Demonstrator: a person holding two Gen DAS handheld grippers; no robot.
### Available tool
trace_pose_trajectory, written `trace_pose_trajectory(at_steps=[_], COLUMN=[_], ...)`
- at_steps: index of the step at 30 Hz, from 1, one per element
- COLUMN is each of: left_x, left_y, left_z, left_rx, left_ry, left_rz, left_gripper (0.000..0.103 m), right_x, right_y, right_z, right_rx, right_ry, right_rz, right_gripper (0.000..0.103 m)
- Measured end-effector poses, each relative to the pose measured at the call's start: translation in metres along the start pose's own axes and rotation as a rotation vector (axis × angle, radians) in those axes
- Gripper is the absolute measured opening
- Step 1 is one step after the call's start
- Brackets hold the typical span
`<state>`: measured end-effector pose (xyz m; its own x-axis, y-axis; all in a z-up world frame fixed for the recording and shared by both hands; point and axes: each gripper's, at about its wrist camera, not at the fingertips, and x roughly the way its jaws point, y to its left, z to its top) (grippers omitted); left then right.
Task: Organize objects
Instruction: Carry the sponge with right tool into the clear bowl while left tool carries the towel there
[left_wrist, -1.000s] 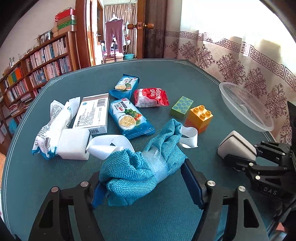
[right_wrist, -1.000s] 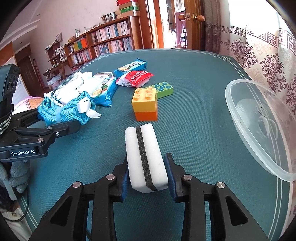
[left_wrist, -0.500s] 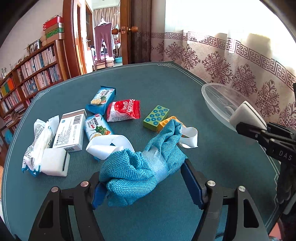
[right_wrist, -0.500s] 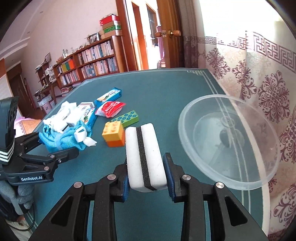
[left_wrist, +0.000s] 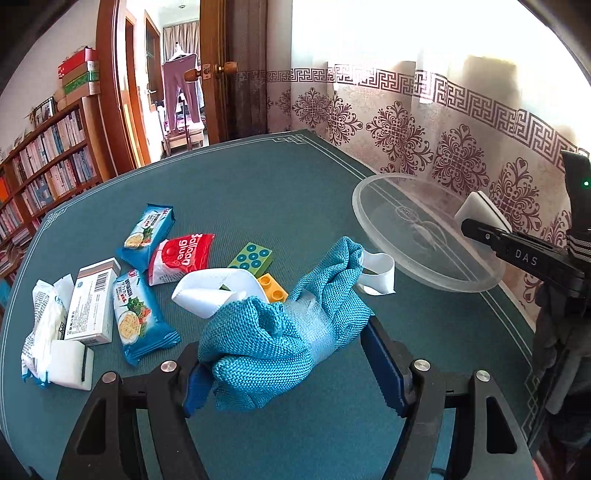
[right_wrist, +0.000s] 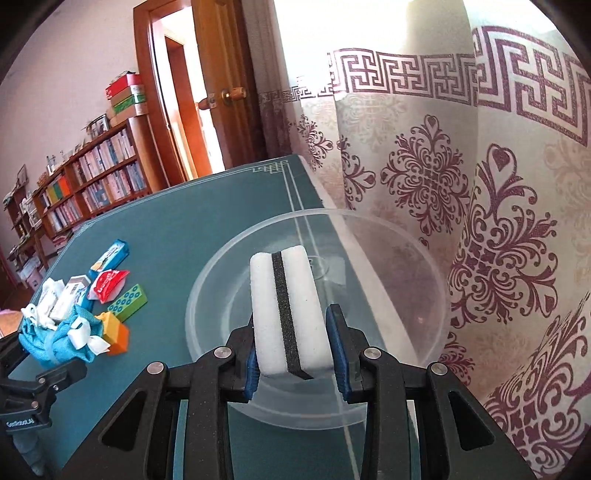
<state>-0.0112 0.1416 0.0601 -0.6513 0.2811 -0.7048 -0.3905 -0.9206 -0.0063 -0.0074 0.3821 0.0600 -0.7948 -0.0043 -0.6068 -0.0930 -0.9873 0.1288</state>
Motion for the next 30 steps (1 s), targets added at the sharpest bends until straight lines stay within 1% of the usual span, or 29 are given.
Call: trace_pose_trajectory(at_steps=[6, 8, 9, 10, 12, 13, 20, 26, 30], left_x=[0.005, 0.007, 0.007, 0.009, 0.011, 0.012, 0.024, 0.041, 0.054], left_y=[-0.012, -0.015, -0.016, -0.017, -0.021, -0.022, -0.035, -0.045, -0.054], left_z=[0.009, 0.011, 0.012, 0.014, 0.018, 0.02, 0.037, 0.056, 0.067], left_rx=[0.018, 0.02, 0.02, 0.019, 0.019, 0.019, 0.026, 0.019, 0.028], left_ry=[0.0, 0.0, -0.001, 0.0, 0.002, 0.002, -0.003, -0.002, -0.001], left_rz=[-0.014, -0.017, -0.02, -0.024, -0.032, -0.035, -0.062, -0.098, -0.108], left_gripper=[0.076, 0.076, 0.076, 0.076, 0.076, 0.076, 0.076, 0.076, 0.076], right_x=[0.011, 0.013, 0.013, 0.013, 0.011, 0.009, -0.001, -0.01, -0.013], right_y=[-0.011, -0.016, -0.018, -0.021, -0.023, -0.024, -0.02, -0.015, -0.012], right_z=[-0.001, -0.001, -0.001, -0.001, -0.001, -0.001, -0.001, -0.005, -0.007], right_rx=[0.022, 0.039, 0.048, 0.056, 0.069, 0.071, 0.06, 0.036, 0.026], right_ry=[0.005, 0.003, 0.003, 0.002, -0.01, -0.019, -0.057, -0.092, -0.108], right_rz=[-0.04, -0.045, -0.044, -0.044, -0.044, -0.048, -0.079, -0.101, -0.114], right_gripper=[0.034, 0.036, 0.041, 0.049, 0.059, 0.061, 0.061, 0.061, 0.061])
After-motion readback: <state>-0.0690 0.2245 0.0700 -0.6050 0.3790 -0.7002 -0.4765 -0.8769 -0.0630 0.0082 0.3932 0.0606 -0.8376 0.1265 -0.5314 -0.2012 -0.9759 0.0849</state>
